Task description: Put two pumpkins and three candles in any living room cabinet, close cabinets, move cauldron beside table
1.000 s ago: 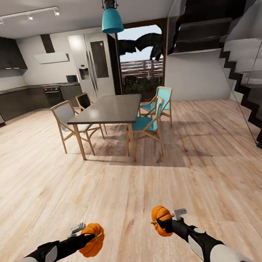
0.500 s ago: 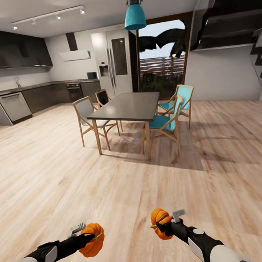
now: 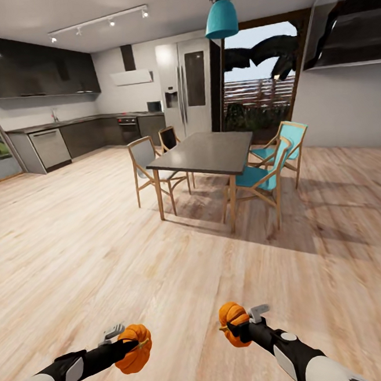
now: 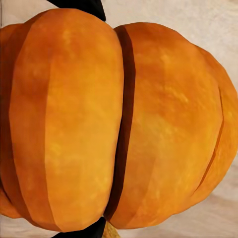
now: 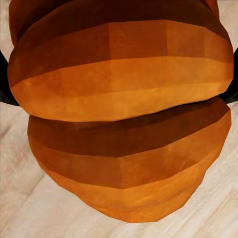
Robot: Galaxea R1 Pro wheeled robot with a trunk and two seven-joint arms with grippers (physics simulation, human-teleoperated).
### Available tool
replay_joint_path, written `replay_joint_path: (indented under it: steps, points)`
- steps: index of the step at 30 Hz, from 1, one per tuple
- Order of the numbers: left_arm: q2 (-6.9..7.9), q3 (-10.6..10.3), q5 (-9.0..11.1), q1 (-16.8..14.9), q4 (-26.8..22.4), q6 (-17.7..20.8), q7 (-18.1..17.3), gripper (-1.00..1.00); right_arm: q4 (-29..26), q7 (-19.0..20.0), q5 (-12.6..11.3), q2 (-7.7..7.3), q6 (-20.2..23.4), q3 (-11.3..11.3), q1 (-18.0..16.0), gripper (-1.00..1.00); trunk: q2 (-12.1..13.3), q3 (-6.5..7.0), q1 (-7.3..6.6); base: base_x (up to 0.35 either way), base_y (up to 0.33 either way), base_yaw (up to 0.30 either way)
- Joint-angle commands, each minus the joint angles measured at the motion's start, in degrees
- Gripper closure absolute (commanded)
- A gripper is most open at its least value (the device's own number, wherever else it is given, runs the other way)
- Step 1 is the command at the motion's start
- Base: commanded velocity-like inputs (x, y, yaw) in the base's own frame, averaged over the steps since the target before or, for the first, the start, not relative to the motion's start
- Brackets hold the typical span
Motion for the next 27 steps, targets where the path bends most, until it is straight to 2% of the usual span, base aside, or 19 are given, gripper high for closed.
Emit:
replay_joint_path:
  steps: [1,10,27]
  points:
    - [0.00,0.1,0.0,0.0,0.0,0.0,0.0,1.00,0.0,0.0,0.0,0.00,0.1,-0.1,0.0,1.00,0.0,-0.07,0.00,0.000,0.000,0.205]
    - [0.00,0.1,0.0,0.0,0.0,0.0,0.0,1.00,0.0,-1.2,0.1,0.01,0.2,-0.1,0.0,1.00,0.0,-0.76,0.00,0.000,0.000,0.179]
    - [0.00,0.1,0.0,0.0,0.0,0.0,0.0,1.00,0.3,-1.2,0.0,0.01,0.1,-0.1,0.0,1.00,0.0,-2.10,0.00,0.000,0.000,0.174]
